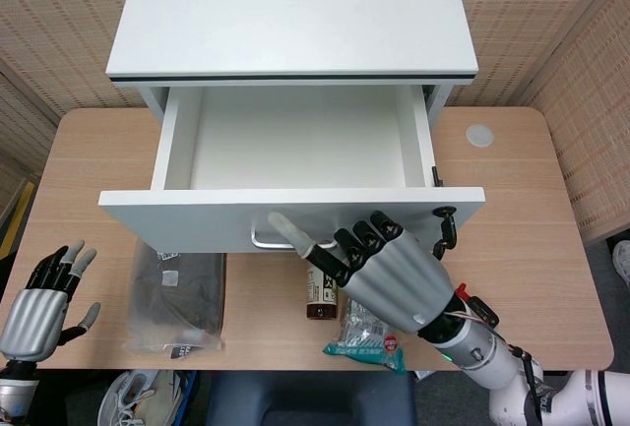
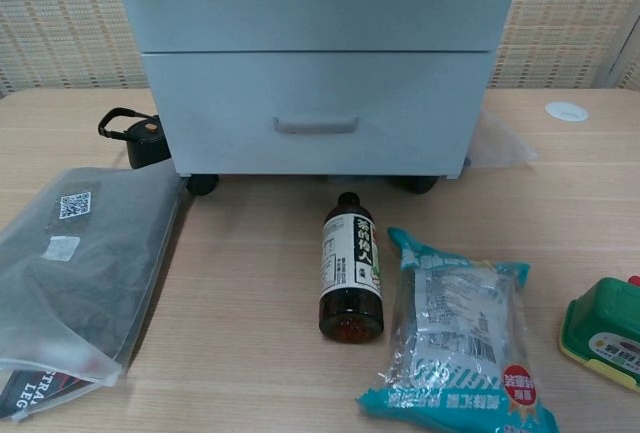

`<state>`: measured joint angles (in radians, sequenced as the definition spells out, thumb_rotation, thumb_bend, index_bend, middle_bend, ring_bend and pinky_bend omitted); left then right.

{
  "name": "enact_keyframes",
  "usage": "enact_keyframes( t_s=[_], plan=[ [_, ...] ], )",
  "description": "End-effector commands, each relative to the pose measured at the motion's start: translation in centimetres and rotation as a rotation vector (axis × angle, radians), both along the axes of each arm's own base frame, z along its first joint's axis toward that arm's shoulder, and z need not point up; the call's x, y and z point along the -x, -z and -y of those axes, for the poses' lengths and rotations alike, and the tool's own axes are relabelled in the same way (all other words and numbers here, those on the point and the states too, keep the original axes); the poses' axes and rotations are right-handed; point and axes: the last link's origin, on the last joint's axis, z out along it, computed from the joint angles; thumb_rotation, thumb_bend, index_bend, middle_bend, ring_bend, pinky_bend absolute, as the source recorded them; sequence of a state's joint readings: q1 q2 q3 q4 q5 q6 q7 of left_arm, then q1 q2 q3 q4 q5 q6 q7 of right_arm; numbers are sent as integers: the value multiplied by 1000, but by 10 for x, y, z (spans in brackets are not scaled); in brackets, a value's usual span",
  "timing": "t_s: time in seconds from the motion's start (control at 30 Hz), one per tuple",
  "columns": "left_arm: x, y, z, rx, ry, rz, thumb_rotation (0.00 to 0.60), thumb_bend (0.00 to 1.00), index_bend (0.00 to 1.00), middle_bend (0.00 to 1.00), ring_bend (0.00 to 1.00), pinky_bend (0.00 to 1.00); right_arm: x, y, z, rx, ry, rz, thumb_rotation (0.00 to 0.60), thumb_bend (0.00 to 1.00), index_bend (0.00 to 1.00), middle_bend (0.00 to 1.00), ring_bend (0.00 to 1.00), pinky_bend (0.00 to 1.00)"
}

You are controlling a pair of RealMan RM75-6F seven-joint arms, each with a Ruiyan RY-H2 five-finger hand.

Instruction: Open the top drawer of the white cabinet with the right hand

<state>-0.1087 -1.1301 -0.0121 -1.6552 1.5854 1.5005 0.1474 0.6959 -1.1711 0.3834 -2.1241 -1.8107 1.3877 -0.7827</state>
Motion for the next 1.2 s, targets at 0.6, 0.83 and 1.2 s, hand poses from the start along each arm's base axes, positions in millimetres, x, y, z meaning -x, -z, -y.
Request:
enact_keyframes(
  t_s=[0.6,0.83,1.2],
  plan=[
    [0,1,1,4,-2,4,600,325,91,3,30,112,5,8,-1,-12,-14,-30,600,1,159,930,976,980],
    [0,2,0,5,2,5,600,325,91,2,31,112,5,9,-3,-4,-23,-40,600,0,117,924,975,980],
    [-1,2,-1,7,4,3,600,325,91,2,31,112,6,7,-4,9,-44,-30,600,0,49,921,974,980]
  ],
)
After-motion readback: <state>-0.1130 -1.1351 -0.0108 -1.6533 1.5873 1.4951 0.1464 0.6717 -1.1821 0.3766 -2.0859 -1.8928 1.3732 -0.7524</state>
